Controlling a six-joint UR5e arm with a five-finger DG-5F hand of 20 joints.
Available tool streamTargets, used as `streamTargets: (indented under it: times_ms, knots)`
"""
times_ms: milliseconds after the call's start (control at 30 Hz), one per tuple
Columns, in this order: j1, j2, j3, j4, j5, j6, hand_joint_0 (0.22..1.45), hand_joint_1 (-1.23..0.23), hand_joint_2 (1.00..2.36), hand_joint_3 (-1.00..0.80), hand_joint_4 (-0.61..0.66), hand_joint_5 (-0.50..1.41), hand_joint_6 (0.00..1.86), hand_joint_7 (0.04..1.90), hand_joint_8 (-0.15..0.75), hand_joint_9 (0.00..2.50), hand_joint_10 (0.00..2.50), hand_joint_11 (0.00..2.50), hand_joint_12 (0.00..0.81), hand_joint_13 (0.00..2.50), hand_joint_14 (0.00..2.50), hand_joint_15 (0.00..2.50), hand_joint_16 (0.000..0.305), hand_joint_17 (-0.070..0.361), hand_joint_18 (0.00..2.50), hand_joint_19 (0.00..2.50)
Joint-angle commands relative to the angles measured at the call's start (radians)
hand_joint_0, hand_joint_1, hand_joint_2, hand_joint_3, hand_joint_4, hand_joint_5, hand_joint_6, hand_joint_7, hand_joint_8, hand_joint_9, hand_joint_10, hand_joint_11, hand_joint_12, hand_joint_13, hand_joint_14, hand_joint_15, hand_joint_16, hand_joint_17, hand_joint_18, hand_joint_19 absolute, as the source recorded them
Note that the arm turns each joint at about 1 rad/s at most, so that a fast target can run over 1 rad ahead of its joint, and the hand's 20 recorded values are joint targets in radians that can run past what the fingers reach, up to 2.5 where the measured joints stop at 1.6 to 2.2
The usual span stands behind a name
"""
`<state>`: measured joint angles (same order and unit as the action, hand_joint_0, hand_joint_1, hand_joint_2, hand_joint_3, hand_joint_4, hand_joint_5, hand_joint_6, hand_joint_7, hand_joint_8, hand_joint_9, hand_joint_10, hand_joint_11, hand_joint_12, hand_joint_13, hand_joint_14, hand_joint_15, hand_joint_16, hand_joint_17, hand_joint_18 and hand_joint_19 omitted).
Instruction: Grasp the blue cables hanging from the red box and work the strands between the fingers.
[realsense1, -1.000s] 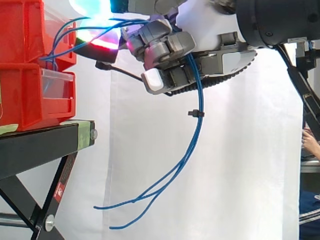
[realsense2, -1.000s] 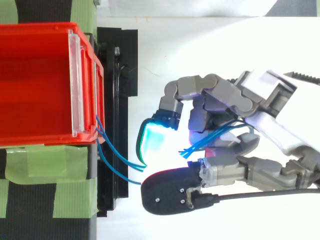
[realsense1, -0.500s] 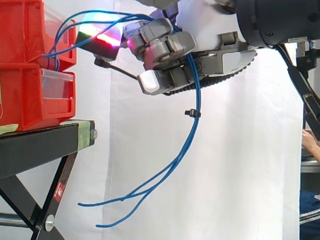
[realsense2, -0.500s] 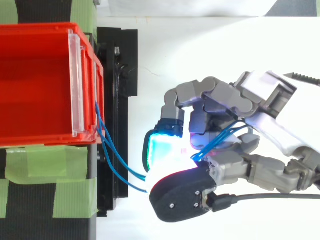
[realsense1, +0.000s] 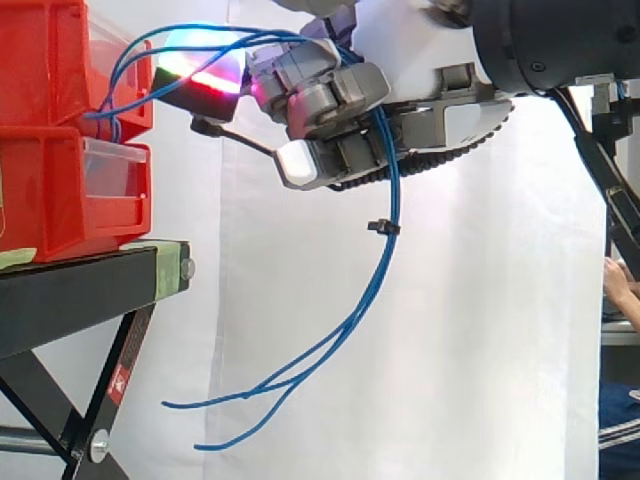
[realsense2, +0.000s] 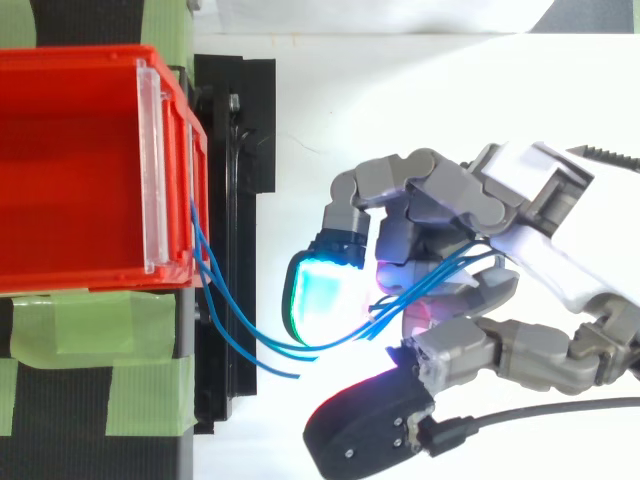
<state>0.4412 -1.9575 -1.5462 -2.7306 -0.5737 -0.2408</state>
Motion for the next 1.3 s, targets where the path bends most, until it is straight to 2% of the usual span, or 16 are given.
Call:
streamTargets:
  times_ms: [0, 133, 200, 300, 367, 467, 500, 533, 567, 600, 767, 833, 1033, 1133, 1167, 1267]
  knots:
    - [-0.001, 0.0, 0.0, 0.0, 0.0, 0.0, 0.76, -0.79, 1.0, -1.0, 0.35, -0.19, 0.81, 1.22, 0.542, 0.36, 2.5, 2.5, 0.611, 0.96, 2.5, 1.68, 0.069, 0.156, 1.32, 0.67]
    - [-0.001, 0.0, 0.0, 0.0, 0.0, 0.0, 0.82, -0.81, 1.0, -0.9, 0.33, -0.2, 0.78, 1.24, 0.531, 0.34, 2.5, 2.5, 0.602, 0.94, 2.5, 1.69, 0.066, 0.148, 1.28, 0.75]
    - [-0.001, 0.0, 0.0, 0.0, 0.0, 0.0, 0.85, -0.8, 1.02, -0.55, 0.33, -0.2, 0.77, 1.23, 0.524, 0.34, 2.5, 2.5, 0.593, 0.92, 2.5, 1.67, 0.065, 0.146, 1.27, 0.76]
    - [-0.001, 0.0, 0.0, 0.0, 0.0, 0.0, 0.87, -0.78, 1.02, -0.3, 0.32, -0.19, 0.78, 1.23, 0.528, 0.34, 2.5, 2.5, 0.592, 0.92, 2.5, 1.66, 0.064, 0.145, 1.27, 0.76]
    - [0.001, 0.0, 0.0, 0.0, 0.0, 0.0, 0.88, -0.78, 1.02, -0.22, 0.32, -0.18, 0.78, 1.22, 0.528, 0.34, 2.5, 2.5, 0.591, 0.92, 2.5, 1.65, 0.064, 0.144, 1.27, 0.76]
    - [-0.001, 0.0, 0.0, 0.0, 0.0, 0.0, 0.88, -0.77, 1.02, -0.33, 0.32, -0.18, 0.78, 1.22, 0.529, 0.34, 2.5, 2.5, 0.597, 0.93, 2.5, 1.65, 0.065, 0.145, 1.27, 0.76]
    - [-0.001, 0.0, 0.0, 0.0, 0.0, 0.0, 0.85, -0.77, 1.01, -0.6, 0.32, -0.18, 0.78, 1.23, 0.529, 0.34, 2.5, 2.5, 0.601, 0.93, 2.5, 1.65, 0.065, 0.145, 1.26, 0.76]
    - [-0.001, 0.0, 0.0, 0.0, 0.0, 0.0, 0.83, -0.76, 1.01, -0.7, 0.32, -0.18, 0.78, 1.22, 0.53, 0.33, 2.5, 2.5, 0.602, 0.93, 2.5, 1.64, 0.065, 0.147, 1.26, 0.74]
    - [0.001, 0.0, 0.0, 0.0, 0.0, 0.0, 0.79, -0.74, 1.0, -0.93, 0.33, -0.18, 0.79, 1.21, 0.535, 0.34, 2.5, 2.5, 0.605, 0.94, 2.5, 1.64, 0.067, 0.15, 1.27, 0.71]
    - [-0.001, 0.0, 0.0, 0.0, 0.0, 0.0, 0.78, -0.73, 1.0, -1.0, 0.33, -0.17, 0.79, 1.21, 0.537, 0.34, 2.5, 2.5, 0.605, 0.94, 2.5, 1.61, 0.068, 0.152, 1.27, 0.68]
    - [0.001, 0.0, 0.0, 0.0, 0.0, 0.0, 0.79, -0.75, 1.0, -1.0, 0.34, -0.17, 0.77, 1.23, 0.537, 0.33, 2.5, 2.5, 0.613, 0.94, 2.5, 1.67, 0.067, 0.151, 1.27, 0.68]
    - [-0.001, 0.0, 0.0, 0.0, 0.0, 0.0, 0.81, -0.78, 1.01, -0.89, 0.33, -0.19, 0.75, 1.24, 0.532, 0.31, 2.5, 2.5, 0.605, 0.92, 2.5, 1.66, 0.066, 0.149, 1.25, 0.72]
    - [-0.001, 0.0, 0.0, 0.0, 0.0, 0.0, 0.85, -0.83, 1.0, -0.89, 0.32, -0.22, 0.61, 1.28, 0.52, 0.24, 2.5, 2.5, 0.6, 0.87, 2.5, 1.7, 0.067, 0.15, 1.2, 0.73]
    - [0.001, 0.0, 0.0, 0.0, 0.0, 0.0, 0.86, -0.84, 1.01, -0.74, 0.31, -0.23, 0.56, 1.3, 0.512, 0.21, 2.5, 2.5, 0.594, 0.84, 2.5, 1.7, 0.067, 0.152, 1.18, 0.73]
    - [-0.001, 0.0, 0.0, 0.0, 0.0, 0.0, 0.86, -0.84, 1.01, -0.69, 0.31, -0.25, 0.64, 1.26, 0.512, 0.19, 2.5, 2.5, 0.595, 0.84, 2.5, 1.65, 0.068, 0.153, 1.14, 0.59]
    - [-0.001, 0.0, 0.0, 0.0, 0.0, 0.0, 0.88, -0.83, 1.02, -0.51, 0.3, -0.25, 0.64, 1.24, 0.509, 0.18, 2.5, 2.5, 0.589, 0.83, 2.5, 1.6, 0.066, 0.15, 1.13, 0.59]
